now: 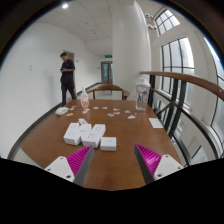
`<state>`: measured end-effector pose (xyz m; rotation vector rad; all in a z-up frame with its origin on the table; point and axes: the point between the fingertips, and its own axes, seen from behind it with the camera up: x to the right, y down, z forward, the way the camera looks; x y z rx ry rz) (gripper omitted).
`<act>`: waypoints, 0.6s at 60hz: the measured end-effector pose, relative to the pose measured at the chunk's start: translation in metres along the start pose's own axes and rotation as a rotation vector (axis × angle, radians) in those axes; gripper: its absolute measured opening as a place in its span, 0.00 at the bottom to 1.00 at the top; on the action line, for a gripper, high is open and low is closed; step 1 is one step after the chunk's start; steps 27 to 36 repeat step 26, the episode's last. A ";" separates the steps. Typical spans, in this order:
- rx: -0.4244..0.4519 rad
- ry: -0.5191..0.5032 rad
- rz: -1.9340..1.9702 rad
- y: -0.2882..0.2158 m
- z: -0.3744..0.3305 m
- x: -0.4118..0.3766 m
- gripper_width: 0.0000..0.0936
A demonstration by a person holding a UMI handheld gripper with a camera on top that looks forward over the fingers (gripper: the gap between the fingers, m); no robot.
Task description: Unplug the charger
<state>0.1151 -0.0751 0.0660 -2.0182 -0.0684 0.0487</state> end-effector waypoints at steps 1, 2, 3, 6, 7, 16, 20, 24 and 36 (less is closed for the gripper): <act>0.003 0.001 0.002 0.001 -0.004 0.000 0.91; 0.005 0.001 0.005 0.002 -0.009 0.000 0.91; 0.008 0.002 0.007 0.004 -0.013 0.000 0.91; 0.017 0.001 0.012 0.006 -0.023 0.000 0.91; 0.018 0.002 0.013 0.007 -0.026 0.000 0.91; 0.037 0.039 -0.032 0.012 -0.047 0.013 0.91; 0.041 0.054 -0.017 0.011 -0.053 0.022 0.90; 0.059 0.087 -0.015 0.008 -0.057 0.034 0.90; 0.062 0.089 -0.003 0.007 -0.057 0.037 0.90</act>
